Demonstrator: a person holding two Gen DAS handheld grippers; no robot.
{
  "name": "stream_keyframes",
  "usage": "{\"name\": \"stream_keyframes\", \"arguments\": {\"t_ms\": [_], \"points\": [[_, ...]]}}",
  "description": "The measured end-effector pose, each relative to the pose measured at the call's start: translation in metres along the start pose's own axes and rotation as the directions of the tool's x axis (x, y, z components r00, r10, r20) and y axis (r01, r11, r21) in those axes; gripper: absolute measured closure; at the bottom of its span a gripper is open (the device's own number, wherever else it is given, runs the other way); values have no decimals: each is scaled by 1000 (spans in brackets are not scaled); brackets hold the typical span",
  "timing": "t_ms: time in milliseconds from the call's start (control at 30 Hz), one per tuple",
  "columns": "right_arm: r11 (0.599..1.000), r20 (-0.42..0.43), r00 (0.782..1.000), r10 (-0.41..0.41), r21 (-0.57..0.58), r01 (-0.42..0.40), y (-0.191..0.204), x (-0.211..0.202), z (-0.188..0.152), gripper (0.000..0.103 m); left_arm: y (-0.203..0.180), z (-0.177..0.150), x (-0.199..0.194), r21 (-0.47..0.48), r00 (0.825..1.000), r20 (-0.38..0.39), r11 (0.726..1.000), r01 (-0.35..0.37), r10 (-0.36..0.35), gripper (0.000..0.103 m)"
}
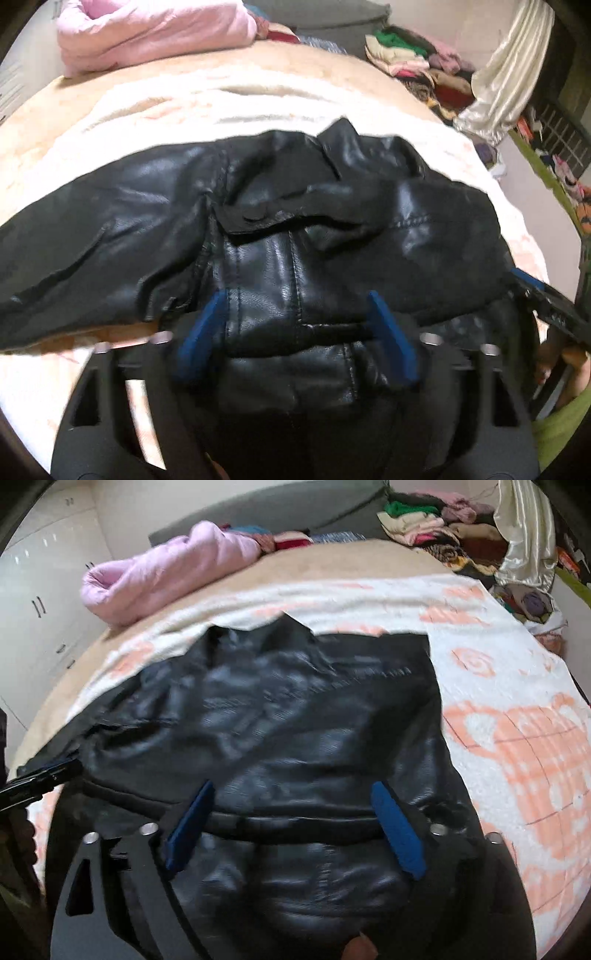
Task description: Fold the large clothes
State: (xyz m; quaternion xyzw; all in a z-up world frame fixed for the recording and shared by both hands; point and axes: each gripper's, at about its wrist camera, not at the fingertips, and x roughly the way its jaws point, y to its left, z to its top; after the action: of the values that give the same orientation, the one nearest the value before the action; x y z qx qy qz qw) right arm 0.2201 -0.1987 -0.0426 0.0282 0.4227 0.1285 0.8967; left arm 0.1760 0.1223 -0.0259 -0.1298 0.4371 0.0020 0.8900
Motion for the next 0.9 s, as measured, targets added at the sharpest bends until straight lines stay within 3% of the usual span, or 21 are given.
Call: {"name": "stream_keyframes", "arguments": {"t_ms": [133,900], "points": [[999,35,999,27,-41,-26,22,-14,3,4,-1,-1,-17,1,999,39,1000,-15,15,10],[975,81,990,111,-200,-93,122,-41,12,4,38,-9,-55,-100,992,84,991,-86,94,9]]}}
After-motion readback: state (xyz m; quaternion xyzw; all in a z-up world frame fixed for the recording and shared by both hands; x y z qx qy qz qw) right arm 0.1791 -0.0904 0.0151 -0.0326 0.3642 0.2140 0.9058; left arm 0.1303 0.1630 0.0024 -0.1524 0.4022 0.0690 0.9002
